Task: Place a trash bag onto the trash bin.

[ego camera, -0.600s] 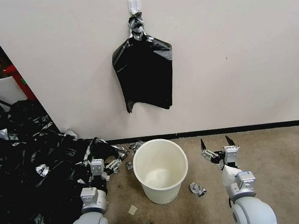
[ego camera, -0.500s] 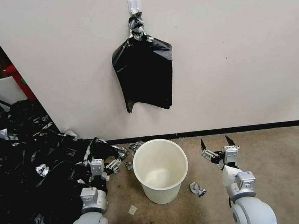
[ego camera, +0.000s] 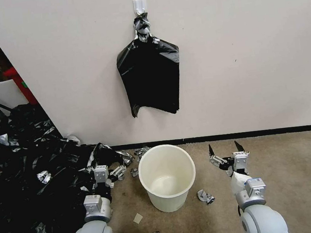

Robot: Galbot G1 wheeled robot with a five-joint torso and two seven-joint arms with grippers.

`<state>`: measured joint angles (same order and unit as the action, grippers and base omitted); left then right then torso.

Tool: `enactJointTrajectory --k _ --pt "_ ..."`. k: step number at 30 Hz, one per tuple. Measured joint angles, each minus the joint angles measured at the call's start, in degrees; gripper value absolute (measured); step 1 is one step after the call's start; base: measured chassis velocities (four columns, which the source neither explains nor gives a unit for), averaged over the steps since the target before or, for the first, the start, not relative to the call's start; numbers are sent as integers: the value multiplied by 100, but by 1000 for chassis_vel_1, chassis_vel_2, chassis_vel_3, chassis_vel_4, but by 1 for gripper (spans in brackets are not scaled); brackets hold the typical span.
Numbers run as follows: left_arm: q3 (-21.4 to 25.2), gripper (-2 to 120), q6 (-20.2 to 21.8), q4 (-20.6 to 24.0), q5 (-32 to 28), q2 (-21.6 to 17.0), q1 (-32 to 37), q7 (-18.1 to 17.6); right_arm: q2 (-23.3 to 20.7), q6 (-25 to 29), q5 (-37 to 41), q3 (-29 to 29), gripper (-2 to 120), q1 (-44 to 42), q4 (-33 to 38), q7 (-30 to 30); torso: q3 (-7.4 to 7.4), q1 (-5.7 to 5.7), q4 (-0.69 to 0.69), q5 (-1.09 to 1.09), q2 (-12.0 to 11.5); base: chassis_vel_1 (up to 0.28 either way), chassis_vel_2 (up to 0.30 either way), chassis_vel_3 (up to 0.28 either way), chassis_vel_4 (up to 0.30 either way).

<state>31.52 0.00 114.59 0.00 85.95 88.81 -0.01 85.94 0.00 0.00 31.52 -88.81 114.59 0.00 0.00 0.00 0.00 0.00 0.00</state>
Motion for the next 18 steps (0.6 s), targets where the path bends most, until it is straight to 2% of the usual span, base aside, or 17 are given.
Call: enactJointTrajectory --k 6,10,11,13,15,18 --pt "-1 100 -32 4 -19 0 31 -29 -12 98 -8 -59 100 9 -2 122 0 0 -1 0 0 0 0 0 0" --pt "-97 100 -879 445 -489 41 661 -806 -129 868 -87 -617 100 122 -73 1045 0 0 1 0 0 0 0 0 0" --pt "-97 100 -879 445 -489 41 661 -806 -129 868 -87 -617 100 122 -73 1045 0 0 1 0 0 0 0 0 0" --pt "-135 100 -1280 656 -710 60 961 -1179 -189 1252 -128 -893 100 178 -107 1505 0 0 3 2 0 0 0 0 0" --pt "-141 100 -1348 688 -749 64 1008 -1242 -200 1336 -136 -949 100 190 -113 1592 0 0 3 2 0 0 0 0 0" --pt "-156 100 -1403 714 -779 67 1048 -1295 -389 1672 -68 -1061 100 278 -147 1209 0 0 0 0 0 0 0 0 0"
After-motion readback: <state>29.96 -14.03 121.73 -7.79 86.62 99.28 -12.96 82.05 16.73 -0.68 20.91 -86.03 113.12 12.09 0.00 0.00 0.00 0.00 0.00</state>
